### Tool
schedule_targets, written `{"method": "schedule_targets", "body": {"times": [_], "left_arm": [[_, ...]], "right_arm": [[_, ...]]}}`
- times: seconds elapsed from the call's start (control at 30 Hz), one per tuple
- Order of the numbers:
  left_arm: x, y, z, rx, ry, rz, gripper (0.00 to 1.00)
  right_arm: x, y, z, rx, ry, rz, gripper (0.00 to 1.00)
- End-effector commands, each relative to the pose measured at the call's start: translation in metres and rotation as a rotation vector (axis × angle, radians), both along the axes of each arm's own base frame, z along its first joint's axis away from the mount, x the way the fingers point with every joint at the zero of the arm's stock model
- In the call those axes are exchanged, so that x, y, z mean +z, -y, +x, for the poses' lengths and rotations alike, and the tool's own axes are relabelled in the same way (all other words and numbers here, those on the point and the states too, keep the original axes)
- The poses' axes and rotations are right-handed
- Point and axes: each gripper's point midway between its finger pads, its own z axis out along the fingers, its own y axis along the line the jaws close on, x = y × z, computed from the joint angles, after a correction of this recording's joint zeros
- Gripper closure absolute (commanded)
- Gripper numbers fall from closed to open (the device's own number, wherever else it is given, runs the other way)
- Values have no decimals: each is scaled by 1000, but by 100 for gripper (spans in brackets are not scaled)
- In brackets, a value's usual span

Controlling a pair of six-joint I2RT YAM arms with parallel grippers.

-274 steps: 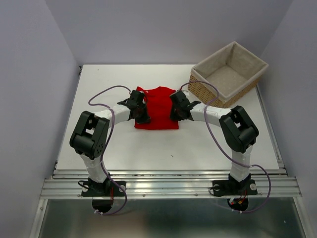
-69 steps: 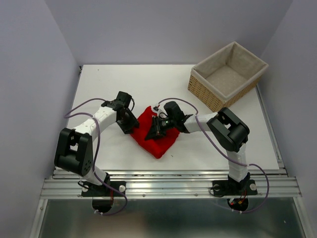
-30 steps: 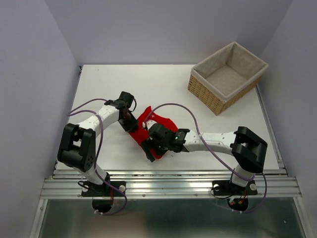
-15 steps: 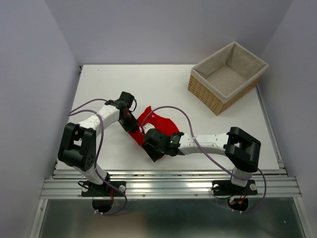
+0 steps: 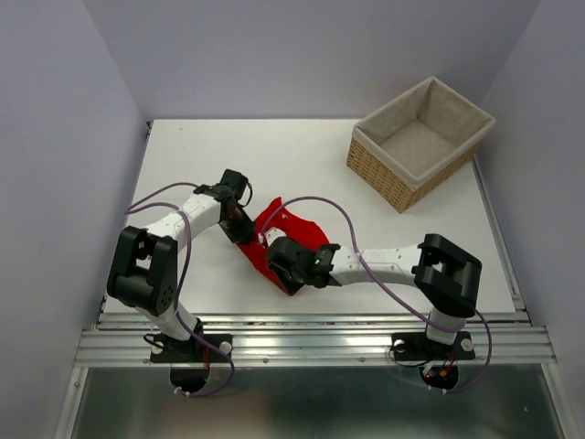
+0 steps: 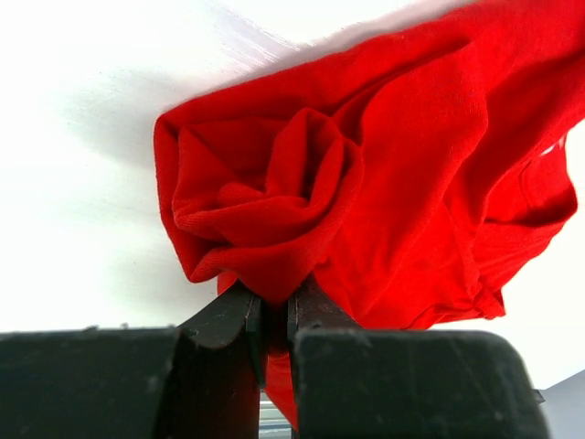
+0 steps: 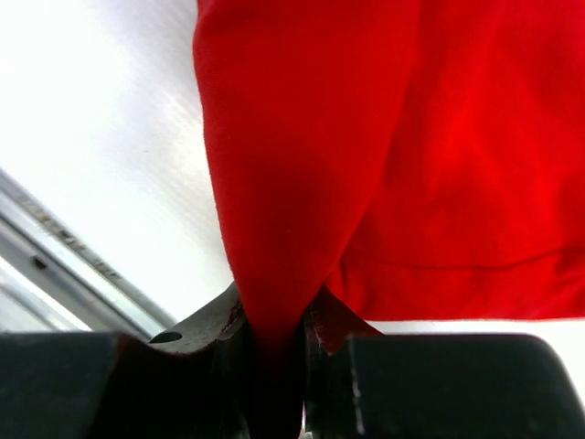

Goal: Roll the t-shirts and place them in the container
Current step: Roll the T-shirt to the center of the board.

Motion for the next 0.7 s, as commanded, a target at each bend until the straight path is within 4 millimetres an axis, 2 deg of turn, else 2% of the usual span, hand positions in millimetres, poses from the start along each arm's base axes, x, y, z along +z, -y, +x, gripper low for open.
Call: {"method": "schedule_targets", "body": {"times": [0.0, 0.07, 0.3, 0.33, 0.37, 0.47, 0.5, 0.53, 0.6, 0.63, 0.67], "left_arm": [[-3, -5, -8, 1, -16, 29, 100], [-2, -5, -8, 0, -10, 31, 100], [12, -2, 2, -37, 52, 13, 99], [17, 0, 4, -43, 78, 3, 96], [19, 1, 4, -54, 88, -6, 94], [30, 4, 7, -73, 145, -29, 83], [33, 4, 7, -76, 161, -38, 78], [41, 5, 9, -87, 199, -47, 66], [50, 4, 11, -94, 239, -48, 57], [58, 3, 11, -101, 270, -48, 47], [63, 1, 13, -101, 290, -43, 46]], "right_arm": [[20, -14, -5, 3, -79, 162, 99], [25, -17, -8, 10, -127, 225, 99], [21, -11, -13, 39, -331, 385, 99], [20, -11, -18, 50, -376, 404, 99], [14, -6, -16, 36, -394, 412, 99], [10, -7, -18, 50, -460, 463, 99], [6, -3, -17, 38, -480, 467, 99], [3, -5, -23, 58, -518, 476, 99], [-1, -2, -19, 48, -544, 482, 99], [0, -3, -23, 66, -569, 489, 99], [-4, -2, -21, 60, -581, 489, 99]]}}
